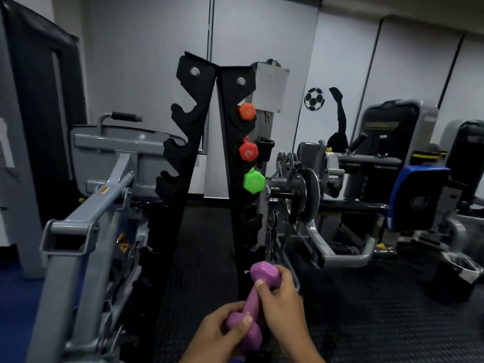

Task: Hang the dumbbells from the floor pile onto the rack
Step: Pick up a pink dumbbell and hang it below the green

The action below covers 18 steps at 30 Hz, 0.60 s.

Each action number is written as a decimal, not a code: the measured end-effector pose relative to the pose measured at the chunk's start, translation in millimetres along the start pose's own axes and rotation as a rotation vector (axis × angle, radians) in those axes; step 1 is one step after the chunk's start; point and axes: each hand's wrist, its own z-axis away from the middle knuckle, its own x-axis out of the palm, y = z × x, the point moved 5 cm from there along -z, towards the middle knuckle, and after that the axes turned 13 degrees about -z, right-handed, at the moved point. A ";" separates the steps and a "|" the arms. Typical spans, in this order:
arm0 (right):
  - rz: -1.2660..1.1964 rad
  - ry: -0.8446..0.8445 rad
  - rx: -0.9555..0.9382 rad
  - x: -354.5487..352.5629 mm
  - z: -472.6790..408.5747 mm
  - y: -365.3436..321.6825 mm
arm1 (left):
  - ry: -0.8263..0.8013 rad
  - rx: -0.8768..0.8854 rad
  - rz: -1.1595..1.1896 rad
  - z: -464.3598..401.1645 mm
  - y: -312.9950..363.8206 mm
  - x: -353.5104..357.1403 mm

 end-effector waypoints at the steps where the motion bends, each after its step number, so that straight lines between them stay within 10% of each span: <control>1: -0.016 0.017 -0.019 -1.1 -5.0 -3.2 | 0.028 0.022 -0.023 -3.6 6.6 -1.7; 18: -0.480 0.102 -0.015 -4.1 -122.5 -19.3 | 0.091 0.125 0.020 -101.9 48.7 -19.1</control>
